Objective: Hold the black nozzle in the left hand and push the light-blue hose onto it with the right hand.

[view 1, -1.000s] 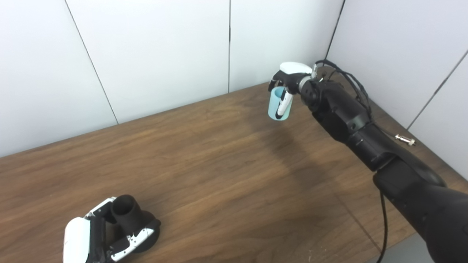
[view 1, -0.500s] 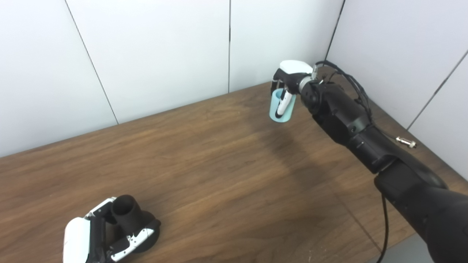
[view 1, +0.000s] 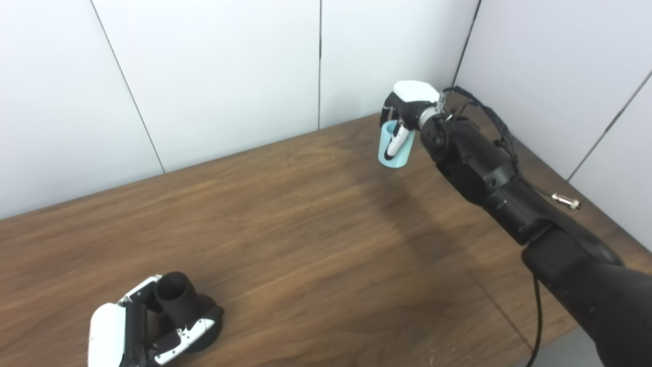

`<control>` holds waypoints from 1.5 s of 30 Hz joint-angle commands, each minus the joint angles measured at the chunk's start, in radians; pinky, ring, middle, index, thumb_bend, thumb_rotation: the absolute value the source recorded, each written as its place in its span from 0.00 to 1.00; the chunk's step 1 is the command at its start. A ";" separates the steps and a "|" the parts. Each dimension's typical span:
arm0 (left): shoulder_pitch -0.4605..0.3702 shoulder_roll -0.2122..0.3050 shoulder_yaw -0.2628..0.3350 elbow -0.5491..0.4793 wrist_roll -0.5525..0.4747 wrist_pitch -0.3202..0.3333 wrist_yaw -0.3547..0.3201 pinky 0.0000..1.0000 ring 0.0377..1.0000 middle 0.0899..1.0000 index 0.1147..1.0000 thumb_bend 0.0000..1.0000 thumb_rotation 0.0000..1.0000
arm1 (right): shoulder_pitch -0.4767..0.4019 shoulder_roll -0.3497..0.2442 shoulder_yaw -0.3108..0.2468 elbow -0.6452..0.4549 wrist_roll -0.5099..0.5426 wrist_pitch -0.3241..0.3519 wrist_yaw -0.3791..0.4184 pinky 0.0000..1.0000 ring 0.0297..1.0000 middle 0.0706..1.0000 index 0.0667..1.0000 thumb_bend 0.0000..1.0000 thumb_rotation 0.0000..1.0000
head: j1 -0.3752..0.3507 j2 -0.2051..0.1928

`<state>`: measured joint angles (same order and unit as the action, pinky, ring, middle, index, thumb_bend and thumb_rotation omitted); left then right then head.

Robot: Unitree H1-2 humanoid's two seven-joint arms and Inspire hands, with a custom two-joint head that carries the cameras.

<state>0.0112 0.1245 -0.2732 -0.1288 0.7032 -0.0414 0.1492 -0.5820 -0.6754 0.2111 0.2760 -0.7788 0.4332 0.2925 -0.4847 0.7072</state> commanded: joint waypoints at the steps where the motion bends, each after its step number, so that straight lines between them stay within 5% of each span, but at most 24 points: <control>1: 0.030 0.001 -0.004 0.013 0.022 0.036 -0.022 0.47 0.49 0.46 0.41 0.52 0.00 | -0.027 -0.028 -0.028 -0.086 -0.003 0.005 -0.022 0.33 0.36 0.47 0.50 0.51 0.00 | 0.025 0.005; 8: 0.039 -0.019 -0.017 -0.003 0.040 0.060 -0.031 0.49 0.50 0.46 0.41 0.52 0.00 | -0.001 -0.022 -0.037 -0.316 -0.015 0.028 0.062 0.26 0.39 0.50 0.51 0.49 0.00 | 0.119 0.021; 20: 0.049 -0.077 -0.069 0.020 0.104 0.069 0.003 0.48 0.48 0.45 0.42 0.52 0.00 | -0.037 0.011 -0.021 -0.601 -0.023 0.032 0.239 0.31 0.37 0.46 0.50 0.49 0.00 | 0.359 0.032; 24: 0.048 -0.102 -0.092 0.041 0.131 0.078 0.023 0.47 0.48 0.44 0.42 0.52 0.00 | -0.030 0.020 -0.035 -0.625 0.032 -0.056 0.214 0.35 0.39 0.46 0.45 0.50 0.00 | 0.436 0.029; 31: 0.045 -0.129 -0.109 0.060 0.160 0.092 0.038 0.47 0.48 0.44 0.42 0.52 0.00 | -0.066 0.046 -0.004 -0.705 0.037 -0.087 0.275 0.44 0.39 0.48 0.47 0.50 0.00 | 0.493 0.028; 40: 0.041 -0.138 -0.116 0.051 0.162 0.116 0.035 0.49 0.50 0.46 0.41 0.52 0.00 | -0.129 0.161 0.035 -0.825 0.030 -0.030 0.389 0.44 0.37 0.46 0.46 0.52 0.00 | 0.514 0.037; 45: 0.042 -0.136 -0.117 0.039 0.163 0.127 0.029 0.49 0.50 0.45 0.42 0.52 0.00 | -0.149 0.201 0.055 -0.904 0.006 -0.017 0.468 0.75 0.36 0.42 0.48 0.52 0.00 | 0.514 0.055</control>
<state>0.0322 -0.0057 -0.3802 -0.1160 0.8396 0.0319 0.2121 -0.6816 -0.4703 0.2763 -0.5826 -0.7549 0.4080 0.7533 0.0291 0.7622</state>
